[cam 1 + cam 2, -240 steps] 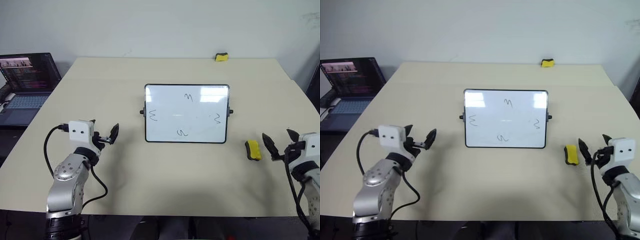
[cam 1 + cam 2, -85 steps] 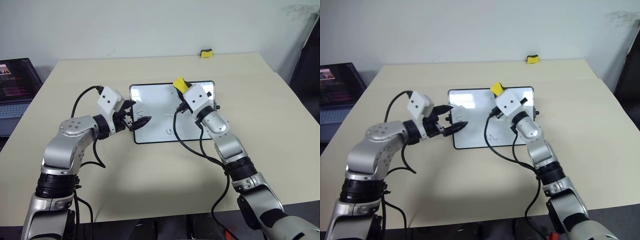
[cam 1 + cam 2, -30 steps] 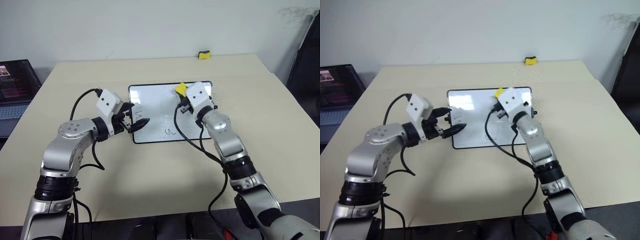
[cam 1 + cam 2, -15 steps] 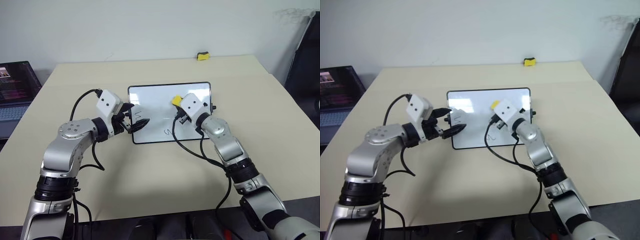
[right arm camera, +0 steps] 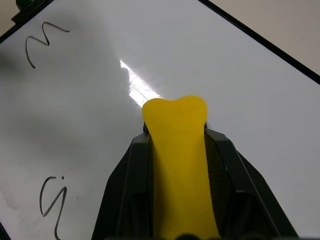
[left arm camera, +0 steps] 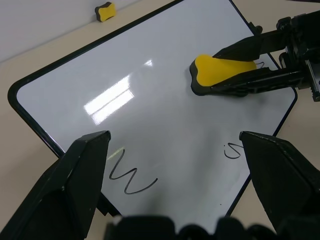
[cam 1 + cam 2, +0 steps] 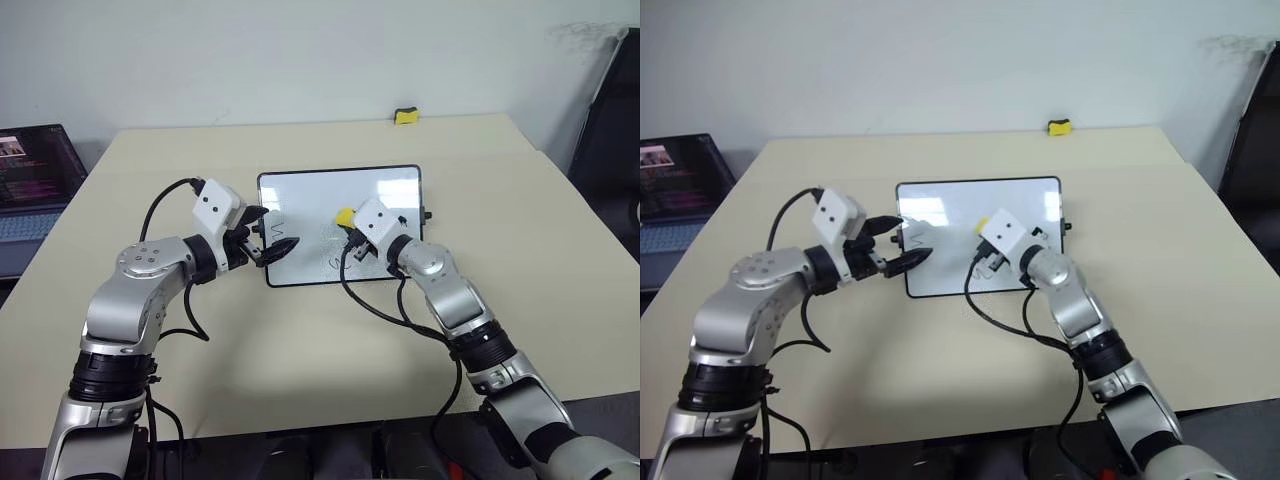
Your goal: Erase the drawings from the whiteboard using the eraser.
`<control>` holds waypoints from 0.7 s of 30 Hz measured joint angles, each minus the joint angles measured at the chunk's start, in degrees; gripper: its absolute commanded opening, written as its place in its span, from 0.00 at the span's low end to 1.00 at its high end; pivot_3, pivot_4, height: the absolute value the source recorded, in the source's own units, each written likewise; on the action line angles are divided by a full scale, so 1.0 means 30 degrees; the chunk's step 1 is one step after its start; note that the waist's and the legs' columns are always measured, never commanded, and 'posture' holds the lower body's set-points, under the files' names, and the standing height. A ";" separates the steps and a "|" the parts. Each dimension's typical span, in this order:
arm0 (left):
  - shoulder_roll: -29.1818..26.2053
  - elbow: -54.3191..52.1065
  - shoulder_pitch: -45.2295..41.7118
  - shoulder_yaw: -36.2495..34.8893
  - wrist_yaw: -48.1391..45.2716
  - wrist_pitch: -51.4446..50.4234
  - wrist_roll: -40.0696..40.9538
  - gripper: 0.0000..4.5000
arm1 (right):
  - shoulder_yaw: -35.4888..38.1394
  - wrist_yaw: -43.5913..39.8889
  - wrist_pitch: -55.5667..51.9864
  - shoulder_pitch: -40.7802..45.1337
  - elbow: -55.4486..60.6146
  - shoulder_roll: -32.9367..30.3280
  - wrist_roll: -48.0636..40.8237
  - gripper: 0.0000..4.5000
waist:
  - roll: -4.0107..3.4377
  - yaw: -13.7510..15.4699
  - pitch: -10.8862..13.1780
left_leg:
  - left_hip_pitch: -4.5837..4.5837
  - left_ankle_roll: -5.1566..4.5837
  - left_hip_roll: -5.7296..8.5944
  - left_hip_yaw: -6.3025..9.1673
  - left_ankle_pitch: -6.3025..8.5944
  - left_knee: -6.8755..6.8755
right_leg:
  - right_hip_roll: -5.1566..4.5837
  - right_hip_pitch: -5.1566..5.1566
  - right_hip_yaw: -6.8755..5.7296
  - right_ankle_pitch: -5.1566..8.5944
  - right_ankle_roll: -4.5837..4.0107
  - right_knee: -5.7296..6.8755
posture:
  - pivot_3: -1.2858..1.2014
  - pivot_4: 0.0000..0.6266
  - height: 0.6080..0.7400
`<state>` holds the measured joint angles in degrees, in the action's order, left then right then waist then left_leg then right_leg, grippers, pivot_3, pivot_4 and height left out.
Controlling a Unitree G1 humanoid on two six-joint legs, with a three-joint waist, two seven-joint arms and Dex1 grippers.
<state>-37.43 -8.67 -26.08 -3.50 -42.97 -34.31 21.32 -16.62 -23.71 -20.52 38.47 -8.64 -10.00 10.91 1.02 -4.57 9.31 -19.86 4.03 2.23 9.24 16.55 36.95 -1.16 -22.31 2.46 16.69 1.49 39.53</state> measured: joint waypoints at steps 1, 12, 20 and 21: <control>0.0000 0.0000 0.0002 0.0000 0.0011 0.0000 0.0000 1.00 | 0.0092 0.0001 -0.0033 0.0000 0.0056 0.0019 -0.0162 0.24 | -0.0001 0.0006 0.0002 | -0.0009 0.0001 -0.0001 0.0005 0.0001 -0.0003 | -0.0001 -0.0001 -0.0004 -0.0001 0.0001 -0.0021 | 0.52 0.24 1.00; 0.0395 -0.0008 0.0323 -0.0421 0.0839 0.0017 0.0055 1.00 | 0.2135 -0.0200 -0.1782 -0.0378 0.3046 0.0019 -0.2446 0.24 | -0.0004 0.0154 0.0005 | -0.0400 0.0063 -0.0005 0.0028 -0.0016 -0.0026 | -0.0030 -0.0339 -0.0009 -0.0012 0.0007 -0.0152 | 0.52 0.24 1.00; 0.1194 -0.0366 0.0935 -0.1473 0.1521 0.0445 0.0616 1.00 | 0.4631 -0.1082 -0.6002 -0.2631 0.8251 -0.0424 -0.6264 0.24 | -0.0007 0.0493 0.0006 | -0.0404 0.0037 -0.0004 0.0018 0.0003 -0.0045 | -0.0037 -0.0340 0.0002 -0.0011 0.0009 -0.0179 | 0.52 0.24 1.00; 0.1218 -0.0507 0.1141 -0.1646 0.1597 0.0560 0.0656 1.00 | 0.4839 -0.1316 -0.6436 -0.3095 0.8927 -0.0626 -0.6704 0.24 | -0.0007 0.0516 0.0006 | -0.0403 0.0028 -0.0005 0.0019 0.0009 -0.0039 | -0.0038 -0.0335 -0.0001 -0.0010 0.0010 -0.0179 | 0.52 0.24 1.00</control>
<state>-33.78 -10.20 -22.66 -8.43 -38.17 -32.63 23.29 -2.11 -27.65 -39.82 29.19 18.14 -11.88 -9.20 1.00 -3.02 9.33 -21.07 4.11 2.21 9.30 16.58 36.83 -1.28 -23.31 2.46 16.66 1.52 39.00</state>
